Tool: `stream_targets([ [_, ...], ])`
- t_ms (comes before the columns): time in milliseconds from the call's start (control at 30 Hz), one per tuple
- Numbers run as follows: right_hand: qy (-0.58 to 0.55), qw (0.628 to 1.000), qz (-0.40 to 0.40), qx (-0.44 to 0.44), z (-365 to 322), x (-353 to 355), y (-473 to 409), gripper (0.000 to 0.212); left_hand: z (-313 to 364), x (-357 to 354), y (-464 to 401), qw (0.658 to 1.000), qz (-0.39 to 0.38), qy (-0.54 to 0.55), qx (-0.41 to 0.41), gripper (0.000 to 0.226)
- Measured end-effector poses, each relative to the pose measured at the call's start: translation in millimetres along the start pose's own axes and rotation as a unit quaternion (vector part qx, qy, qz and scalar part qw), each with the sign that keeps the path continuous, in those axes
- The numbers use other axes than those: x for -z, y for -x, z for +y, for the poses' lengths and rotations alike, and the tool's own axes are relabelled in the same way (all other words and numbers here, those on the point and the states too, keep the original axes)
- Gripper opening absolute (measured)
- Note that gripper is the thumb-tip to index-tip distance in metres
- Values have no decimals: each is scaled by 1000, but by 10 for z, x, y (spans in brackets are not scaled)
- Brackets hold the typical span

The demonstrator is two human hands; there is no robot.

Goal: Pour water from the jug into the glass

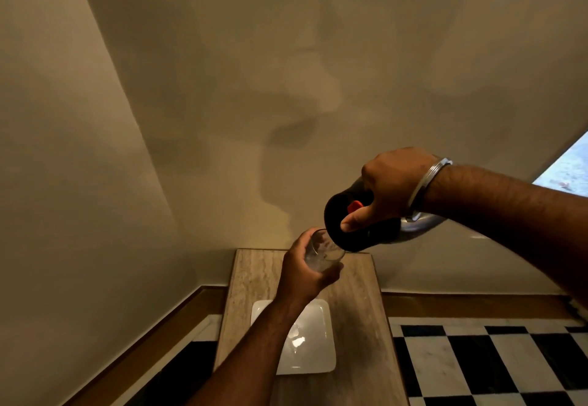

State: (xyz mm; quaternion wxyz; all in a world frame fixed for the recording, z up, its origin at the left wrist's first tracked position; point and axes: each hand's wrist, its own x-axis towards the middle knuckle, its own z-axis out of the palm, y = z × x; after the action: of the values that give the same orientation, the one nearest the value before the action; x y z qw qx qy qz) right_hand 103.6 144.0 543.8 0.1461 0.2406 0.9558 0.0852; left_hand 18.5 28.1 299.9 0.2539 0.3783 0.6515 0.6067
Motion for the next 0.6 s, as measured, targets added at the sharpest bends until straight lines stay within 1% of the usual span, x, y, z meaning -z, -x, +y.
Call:
stream_targets([
  [100, 8, 1000, 4, 2, 1, 18, 29, 69, -11, -6, 5, 1000, -2, -1, -4, 65],
  [200, 20, 1000, 15, 11, 12, 19, 60, 69, -32, -27, 11, 1000, -3, -7, -7, 72],
  [467, 27, 999, 19, 9, 46, 27, 105, 73, -45, -64, 43, 1000, -2, -11, -6, 72],
  [600, 22, 1000, 17, 0, 36, 16, 136, 71, -34, -88, 47, 1000, 3, -13, 0, 74],
])
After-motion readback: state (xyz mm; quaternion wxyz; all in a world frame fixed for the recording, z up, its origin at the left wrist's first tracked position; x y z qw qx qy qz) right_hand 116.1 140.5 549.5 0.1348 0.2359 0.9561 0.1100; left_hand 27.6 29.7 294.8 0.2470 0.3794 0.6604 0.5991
